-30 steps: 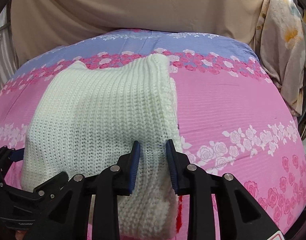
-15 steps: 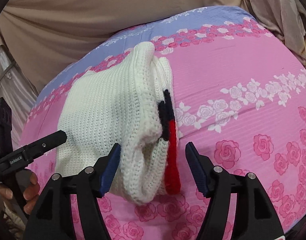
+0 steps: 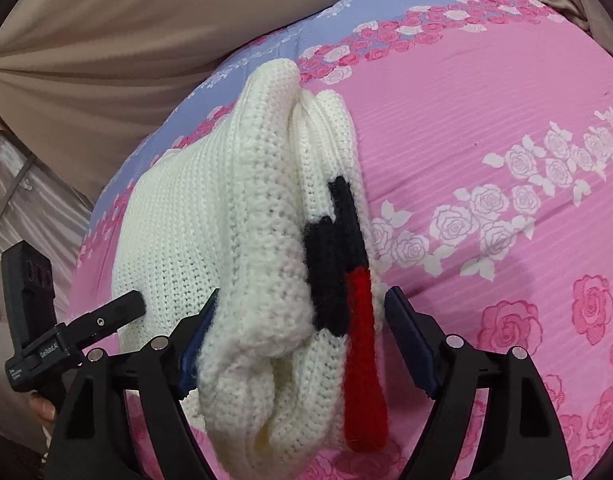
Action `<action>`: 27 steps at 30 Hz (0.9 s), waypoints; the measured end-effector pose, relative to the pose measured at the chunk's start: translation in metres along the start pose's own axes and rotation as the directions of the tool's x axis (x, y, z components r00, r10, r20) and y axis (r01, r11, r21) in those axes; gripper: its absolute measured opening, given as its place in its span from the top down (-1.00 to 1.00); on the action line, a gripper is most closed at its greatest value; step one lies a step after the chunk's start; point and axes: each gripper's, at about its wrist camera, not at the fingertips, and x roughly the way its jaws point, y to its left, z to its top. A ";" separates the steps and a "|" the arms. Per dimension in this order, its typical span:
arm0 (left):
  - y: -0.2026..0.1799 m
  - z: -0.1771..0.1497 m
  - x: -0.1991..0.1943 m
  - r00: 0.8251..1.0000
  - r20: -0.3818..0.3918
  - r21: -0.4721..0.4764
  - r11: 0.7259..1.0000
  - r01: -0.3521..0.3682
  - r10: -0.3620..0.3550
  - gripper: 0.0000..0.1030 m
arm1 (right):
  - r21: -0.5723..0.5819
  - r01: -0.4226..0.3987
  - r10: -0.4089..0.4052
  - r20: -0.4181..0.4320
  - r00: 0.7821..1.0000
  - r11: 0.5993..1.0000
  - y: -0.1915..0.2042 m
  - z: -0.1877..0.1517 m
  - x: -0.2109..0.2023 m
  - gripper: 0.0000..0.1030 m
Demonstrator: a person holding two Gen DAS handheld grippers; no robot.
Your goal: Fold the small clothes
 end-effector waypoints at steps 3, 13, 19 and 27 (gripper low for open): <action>-0.002 0.004 0.009 0.999 -0.017 -0.005 0.999 0.041 -0.041 -0.91 | 0.010 -0.017 0.017 -0.012 1.000 1.000 0.001 0.003 0.006 -0.61; -0.010 0.016 -0.001 0.996 0.002 0.031 0.996 0.087 -0.087 -0.16 | -0.004 -0.060 0.060 0.023 0.998 0.998 0.013 0.011 0.004 0.07; -0.030 0.029 -0.045 0.984 0.077 0.141 0.979 0.148 -0.160 0.17 | -0.091 -0.106 0.119 0.150 0.982 0.990 0.046 0.021 -0.044 0.22; -0.065 0.050 -0.146 0.910 0.297 0.341 0.922 0.181 -0.288 0.17 | -0.308 -0.063 0.195 0.421 0.886 0.949 0.117 0.033 -0.137 0.23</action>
